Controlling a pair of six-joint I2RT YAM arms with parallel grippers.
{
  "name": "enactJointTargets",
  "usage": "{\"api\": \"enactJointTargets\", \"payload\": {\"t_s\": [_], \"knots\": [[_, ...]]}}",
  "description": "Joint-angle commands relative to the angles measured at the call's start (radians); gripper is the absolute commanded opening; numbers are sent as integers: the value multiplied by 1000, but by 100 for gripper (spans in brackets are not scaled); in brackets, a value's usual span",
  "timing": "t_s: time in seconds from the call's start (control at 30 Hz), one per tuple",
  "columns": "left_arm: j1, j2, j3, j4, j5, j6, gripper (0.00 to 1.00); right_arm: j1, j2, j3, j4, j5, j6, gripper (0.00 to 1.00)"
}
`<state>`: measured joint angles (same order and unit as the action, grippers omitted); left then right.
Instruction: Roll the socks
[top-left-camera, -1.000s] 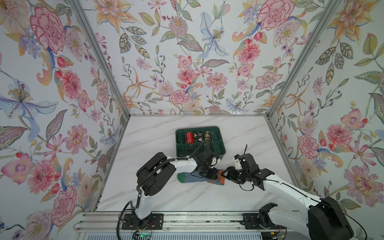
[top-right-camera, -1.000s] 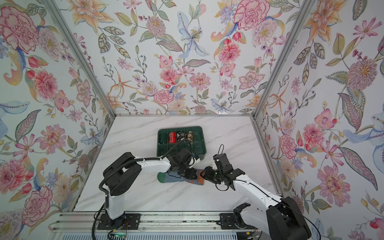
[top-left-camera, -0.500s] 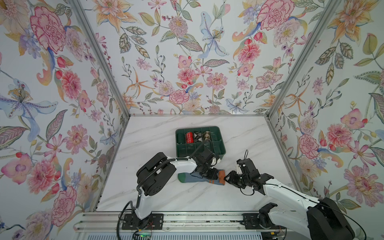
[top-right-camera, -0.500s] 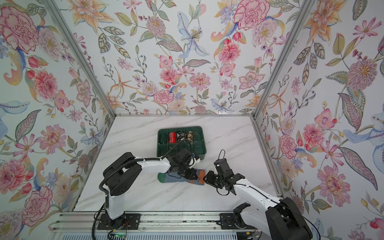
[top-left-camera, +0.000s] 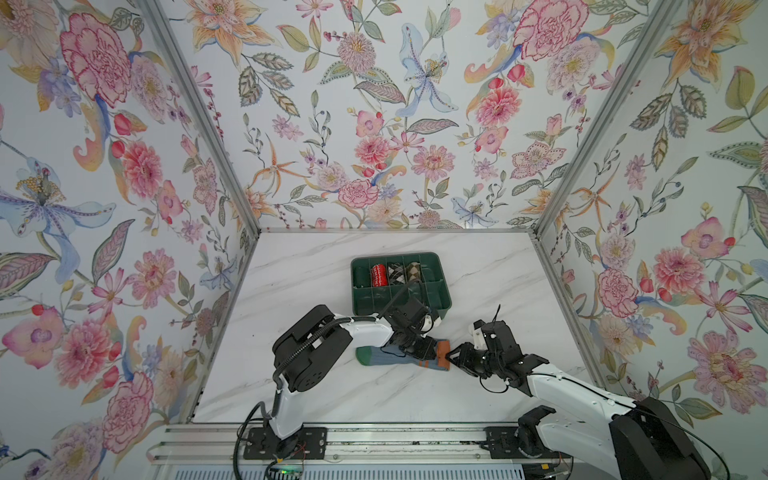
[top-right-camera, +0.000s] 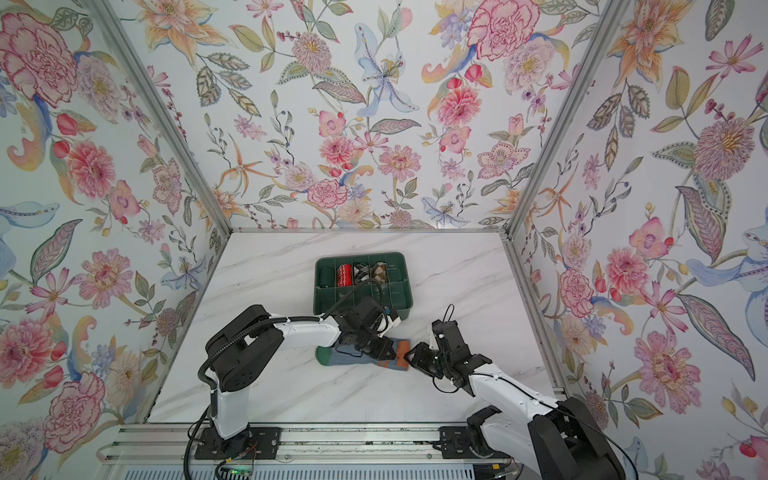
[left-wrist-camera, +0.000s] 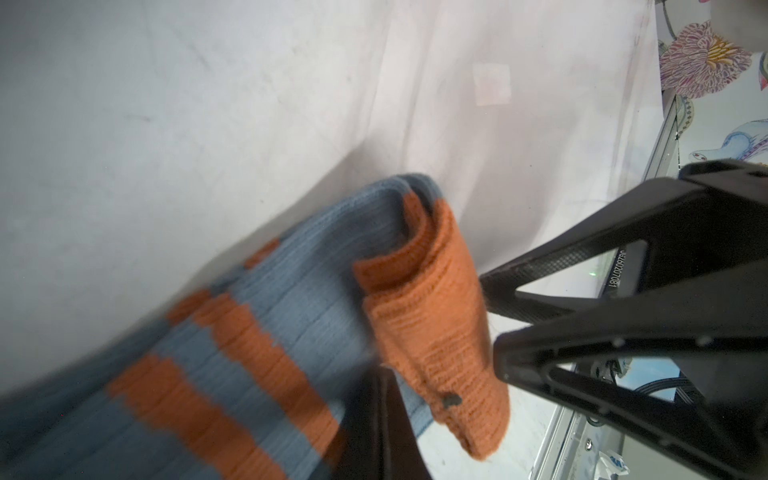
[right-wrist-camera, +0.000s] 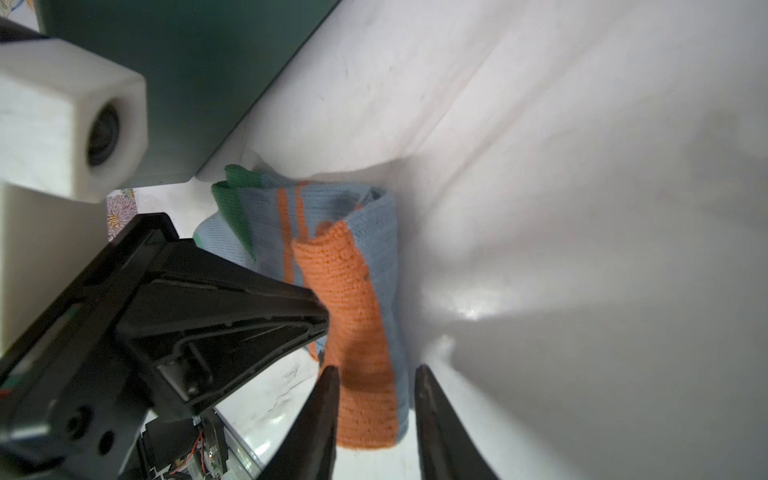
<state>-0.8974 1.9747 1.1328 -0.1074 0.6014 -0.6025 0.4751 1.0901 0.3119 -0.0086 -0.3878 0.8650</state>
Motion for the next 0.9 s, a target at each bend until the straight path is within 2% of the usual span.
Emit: {"api": "enactJointTargets", "payload": {"t_s": [0.0, 0.7, 0.87], "knots": [[-7, 9, -38, -58, -14, -3, 0, -8, -2, -17, 24, -13, 3, 33], [-8, -14, -82, 10, 8, -50, 0, -15, 137, -40, 148, -38, -22, 29], [-8, -12, -84, 17, 8, -56, 0, -13, 160, -40, 167, -45, -27, 24]]}}
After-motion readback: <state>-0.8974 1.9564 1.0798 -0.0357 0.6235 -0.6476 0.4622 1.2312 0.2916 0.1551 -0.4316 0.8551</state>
